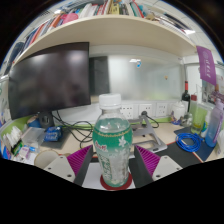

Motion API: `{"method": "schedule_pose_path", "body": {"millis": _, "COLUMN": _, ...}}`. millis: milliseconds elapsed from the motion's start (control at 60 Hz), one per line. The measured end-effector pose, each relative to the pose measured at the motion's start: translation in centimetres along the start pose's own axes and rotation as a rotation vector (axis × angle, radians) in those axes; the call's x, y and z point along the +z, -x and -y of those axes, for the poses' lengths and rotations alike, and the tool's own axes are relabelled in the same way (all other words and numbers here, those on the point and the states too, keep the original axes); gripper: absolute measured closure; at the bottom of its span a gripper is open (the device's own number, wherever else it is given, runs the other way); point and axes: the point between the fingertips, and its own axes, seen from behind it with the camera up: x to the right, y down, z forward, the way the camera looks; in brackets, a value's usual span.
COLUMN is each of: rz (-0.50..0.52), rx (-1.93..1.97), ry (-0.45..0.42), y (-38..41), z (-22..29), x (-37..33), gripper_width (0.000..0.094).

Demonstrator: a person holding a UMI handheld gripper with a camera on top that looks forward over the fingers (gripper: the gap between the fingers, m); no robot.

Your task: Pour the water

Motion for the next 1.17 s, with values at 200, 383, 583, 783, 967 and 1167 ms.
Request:
{"method": "schedule_pose_path", "body": {"millis": 200, "rz": -0.081, "rx": -0.017, "ry": 0.076, "y": 0.3, "z": -2.9, "x": -7.7, "gripper_width": 0.0078}}
{"method": "schedule_pose_path", "body": {"millis": 383, "rz": -0.082, "rx": 0.050, "ry": 0.095, "y": 5.3, "z": -1.6, "x": -17.2, "gripper_width": 0.0081}}
{"method": "schedule_pose_path", "body": {"millis": 583, "rz": -0.005, "rx": 0.084, "ry": 0.147, "y": 12.9, "z": 1.3, "x": -23.8, "gripper_width": 0.0082}}
{"method": "schedule_pose_path", "body": {"millis": 783, "rz": 0.041, "rx": 0.035, "ry": 0.124, "y": 17.1, "z": 4.2, "x": -27.0, "gripper_width": 0.0085}}
{"method": "schedule_pose_path", "body": {"millis": 967, "rz": 0.040, "rx": 0.012, "ry": 0.167, "y": 18.3, "z": 3.2, "x": -28.1, "gripper_width": 0.0085}}
{"method": "schedule_pose_path", "body": {"millis": 1167, "rz": 0.023, "rx": 0.009, "ry": 0.163, "y": 18.2, "z": 3.3, "x": -28.7, "gripper_width": 0.0084}}
